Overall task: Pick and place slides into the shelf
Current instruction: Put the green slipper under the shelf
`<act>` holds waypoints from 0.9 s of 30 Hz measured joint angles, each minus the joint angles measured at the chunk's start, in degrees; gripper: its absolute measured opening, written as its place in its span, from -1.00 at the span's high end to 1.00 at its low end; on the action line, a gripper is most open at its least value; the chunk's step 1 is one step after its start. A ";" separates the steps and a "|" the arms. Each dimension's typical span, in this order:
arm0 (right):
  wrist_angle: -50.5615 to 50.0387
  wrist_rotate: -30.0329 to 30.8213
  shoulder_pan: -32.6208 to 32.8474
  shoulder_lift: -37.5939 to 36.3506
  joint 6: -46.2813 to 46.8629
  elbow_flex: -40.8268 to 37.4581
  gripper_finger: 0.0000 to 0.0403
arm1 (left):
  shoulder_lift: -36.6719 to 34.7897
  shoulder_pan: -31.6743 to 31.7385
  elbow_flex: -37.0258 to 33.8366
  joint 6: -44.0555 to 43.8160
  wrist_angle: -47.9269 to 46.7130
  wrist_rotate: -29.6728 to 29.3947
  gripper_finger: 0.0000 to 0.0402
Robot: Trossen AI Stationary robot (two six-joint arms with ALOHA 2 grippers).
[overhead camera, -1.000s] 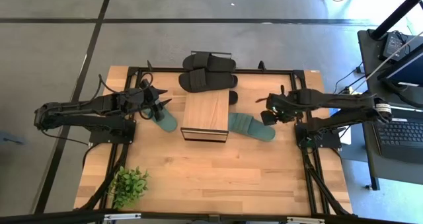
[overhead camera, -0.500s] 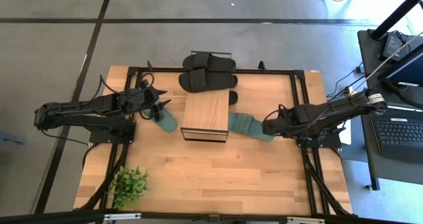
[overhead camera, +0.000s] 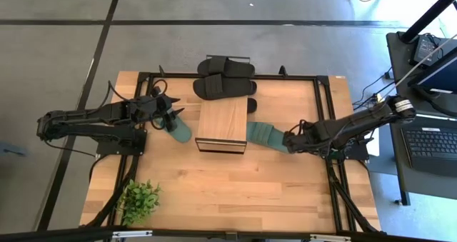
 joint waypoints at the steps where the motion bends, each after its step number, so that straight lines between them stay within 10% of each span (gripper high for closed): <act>1: 1.95 0.21 -0.01 -0.34 -0.01 -1.26 -0.21 | 0.01 0.00 0.00 0.00 0.00 0.00 0.06; 27: 18.88 3.44 0.00 -1.87 0.06 -13.74 -0.21 | 0.01 0.00 0.00 0.02 0.07 0.00 0.06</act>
